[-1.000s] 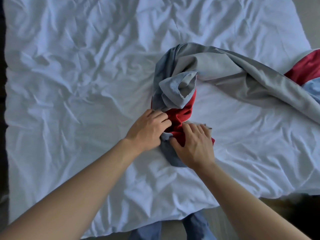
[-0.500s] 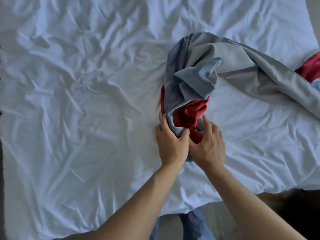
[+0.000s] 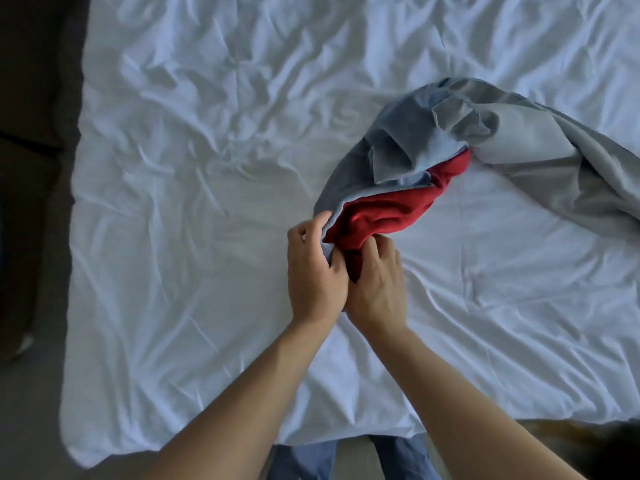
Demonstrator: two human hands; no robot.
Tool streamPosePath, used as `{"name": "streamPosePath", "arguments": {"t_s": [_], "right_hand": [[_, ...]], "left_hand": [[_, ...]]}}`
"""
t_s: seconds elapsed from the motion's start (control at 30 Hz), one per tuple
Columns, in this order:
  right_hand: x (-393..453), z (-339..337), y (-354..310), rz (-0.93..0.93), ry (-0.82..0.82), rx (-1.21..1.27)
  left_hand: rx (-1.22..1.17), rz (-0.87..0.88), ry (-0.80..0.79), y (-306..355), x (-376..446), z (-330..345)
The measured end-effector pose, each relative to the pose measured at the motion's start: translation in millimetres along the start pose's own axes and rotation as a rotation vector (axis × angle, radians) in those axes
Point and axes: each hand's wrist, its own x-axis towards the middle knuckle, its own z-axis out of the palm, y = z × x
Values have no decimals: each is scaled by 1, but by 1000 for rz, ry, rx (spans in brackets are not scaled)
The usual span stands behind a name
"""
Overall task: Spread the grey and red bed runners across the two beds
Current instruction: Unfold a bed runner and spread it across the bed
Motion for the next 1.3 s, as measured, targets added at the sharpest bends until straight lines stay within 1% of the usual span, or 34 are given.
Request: {"name": "streamPosePath", "arguments": {"t_s": [0.1,0.27,0.37,0.43,0.47,0.53,0.57,0.6,0.63,0.7,0.8,0.87,0.9,1.0,1.07,1.2,1.3], "right_hand": [[9,24,-36,-105,-28,3],[22,58,-95,-138,-156,53],[24,64,-114,-160,-184,31],[22,58,-117,-204,-122,24],[21,52,-116,-264,-52,8],[21,36,-106,-435,102,-65],[24,28,-98,-517,148,-118],[29,19,-88,-569,152,-179],[37,11,-78,-588,114,-247],[54,1,-59,-548,-25,-396],[70,2,-42,-477,-236,-584],[74,10,-37,-454,-310,-645],[74,15,-36,-450,-305,-652],[78,27,-37,-470,-196,-637],[84,33,-44,-492,-158,-625],[95,42,-68,-518,-161,-610],[103,54,-93,-520,-181,-604]], "left_hand": [[21,-12,67,-13,19,-35],[105,-15,145,-37,53,-94],[118,-51,154,-47,66,-113],[101,-71,166,-51,65,-116],[112,-54,164,-53,62,-115],[210,54,134,-55,52,-111],[277,133,111,-56,47,-107],[341,214,86,-57,43,-103],[401,279,61,-58,41,-98],[512,323,9,-59,39,-88],[678,300,-87,-63,39,-78],[758,294,-118,-67,40,-75],[777,312,-111,-70,42,-73],[805,397,-103,-75,55,-73],[790,440,-103,-76,68,-81],[816,517,-88,-75,99,-118],[876,482,-90,-76,129,-148]]}}
